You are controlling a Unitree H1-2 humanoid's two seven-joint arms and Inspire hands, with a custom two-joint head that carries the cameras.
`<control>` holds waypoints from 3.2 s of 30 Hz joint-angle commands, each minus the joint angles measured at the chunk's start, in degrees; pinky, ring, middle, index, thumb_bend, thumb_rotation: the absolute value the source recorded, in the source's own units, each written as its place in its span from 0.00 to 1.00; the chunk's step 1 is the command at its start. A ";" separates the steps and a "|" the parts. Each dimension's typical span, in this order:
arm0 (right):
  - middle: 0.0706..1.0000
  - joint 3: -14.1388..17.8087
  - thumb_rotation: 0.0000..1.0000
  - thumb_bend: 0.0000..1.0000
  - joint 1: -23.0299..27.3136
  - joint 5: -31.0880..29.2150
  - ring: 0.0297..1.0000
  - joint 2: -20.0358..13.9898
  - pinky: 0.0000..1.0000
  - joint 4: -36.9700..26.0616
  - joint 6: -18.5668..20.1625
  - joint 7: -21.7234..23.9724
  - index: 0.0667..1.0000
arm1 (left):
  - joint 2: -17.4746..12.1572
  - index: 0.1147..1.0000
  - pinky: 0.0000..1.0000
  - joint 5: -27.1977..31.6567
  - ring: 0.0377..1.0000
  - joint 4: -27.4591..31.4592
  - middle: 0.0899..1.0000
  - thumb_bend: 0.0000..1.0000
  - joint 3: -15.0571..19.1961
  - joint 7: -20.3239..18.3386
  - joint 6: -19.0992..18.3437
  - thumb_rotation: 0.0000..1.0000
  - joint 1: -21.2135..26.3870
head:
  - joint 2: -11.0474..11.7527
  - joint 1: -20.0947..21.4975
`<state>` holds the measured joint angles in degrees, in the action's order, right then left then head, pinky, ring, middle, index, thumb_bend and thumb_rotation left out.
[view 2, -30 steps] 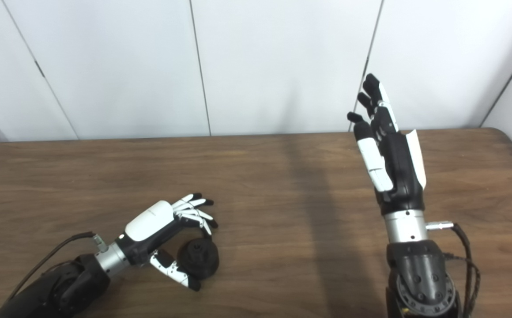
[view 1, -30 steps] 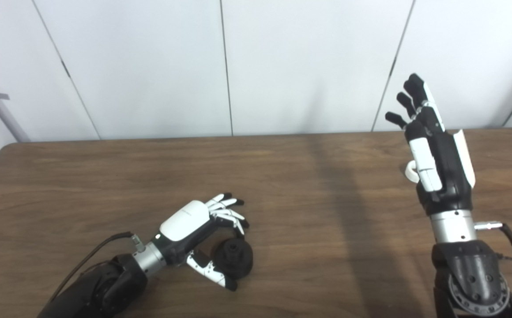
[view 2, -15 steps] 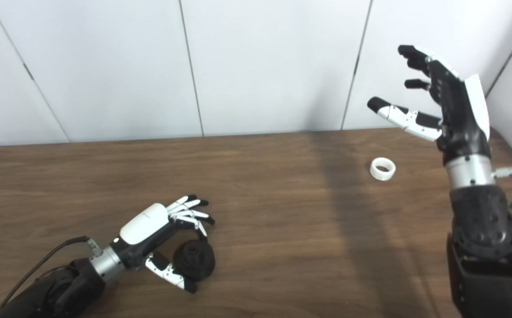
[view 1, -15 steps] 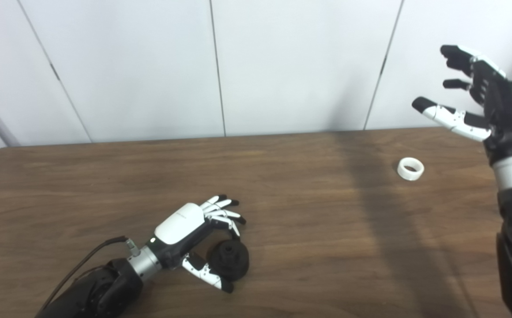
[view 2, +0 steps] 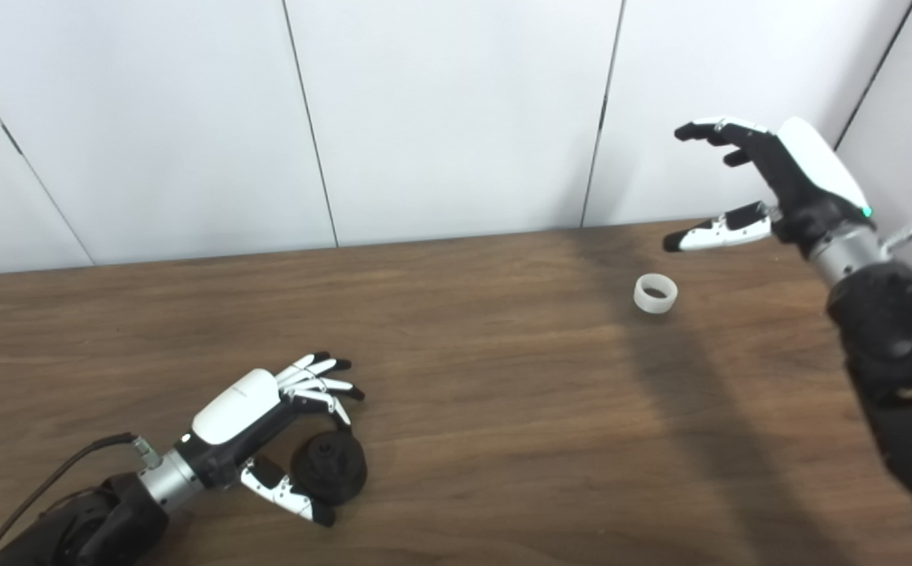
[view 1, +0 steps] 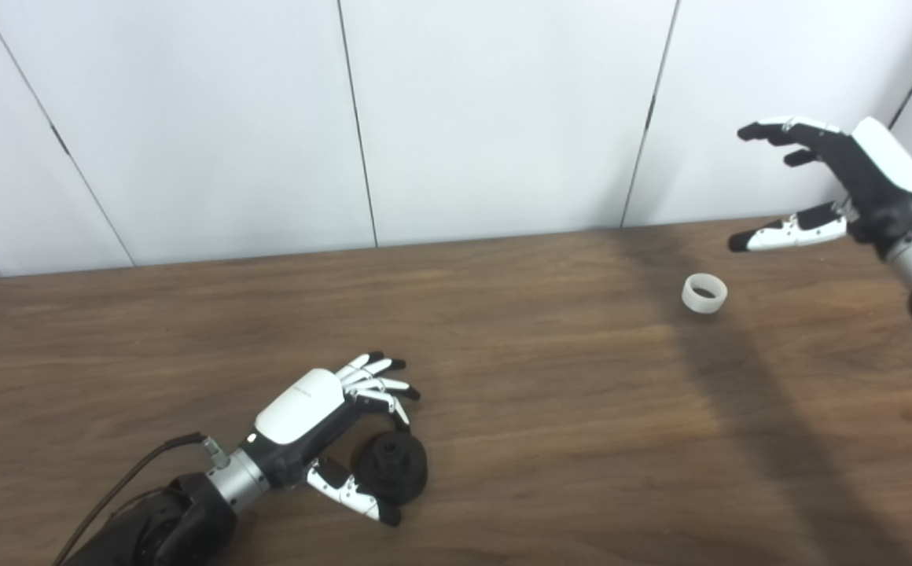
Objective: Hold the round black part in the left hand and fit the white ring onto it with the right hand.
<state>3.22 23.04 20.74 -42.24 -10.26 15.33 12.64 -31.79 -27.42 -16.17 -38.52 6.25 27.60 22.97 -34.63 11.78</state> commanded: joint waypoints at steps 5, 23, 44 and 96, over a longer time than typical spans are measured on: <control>0.85 -5.99 0.10 0.93 8.41 2.93 0.87 -7.22 0.78 7.00 -3.15 8.51 0.75 | -1.51 0.41 1.00 -1.57 0.95 -0.38 0.80 0.52 -1.05 -1.31 -0.68 0.05 -0.24 | 1.21 2.43; 0.92 -19.98 0.17 1.00 22.61 14.71 0.99 -7.59 0.80 20.63 -1.63 24.05 0.70 | -2.58 0.41 1.00 -0.56 0.95 -0.69 0.79 0.52 -3.14 0.29 -0.68 0.05 -0.75 | 2.34 4.26; 0.92 -20.71 0.15 1.00 21.52 17.76 0.99 -4.97 0.81 25.70 -6.39 19.93 0.73 | -4.23 0.41 1.00 1.05 0.95 -1.38 0.79 0.52 -5.65 2.86 -0.68 0.05 -0.60 | 3.01 7.04; 0.90 -21.19 0.19 1.00 14.39 22.17 0.99 -3.81 0.93 29.37 -17.10 12.92 0.71 | -4.31 0.41 0.99 1.86 0.94 2.01 0.77 0.52 -1.75 -0.30 -0.69 0.05 -3.08 | 1.10 6.75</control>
<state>-18.85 34.69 42.41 -44.54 19.55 -0.70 27.73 -34.71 -24.36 -14.22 -39.94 8.39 27.65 20.75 -33.49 18.46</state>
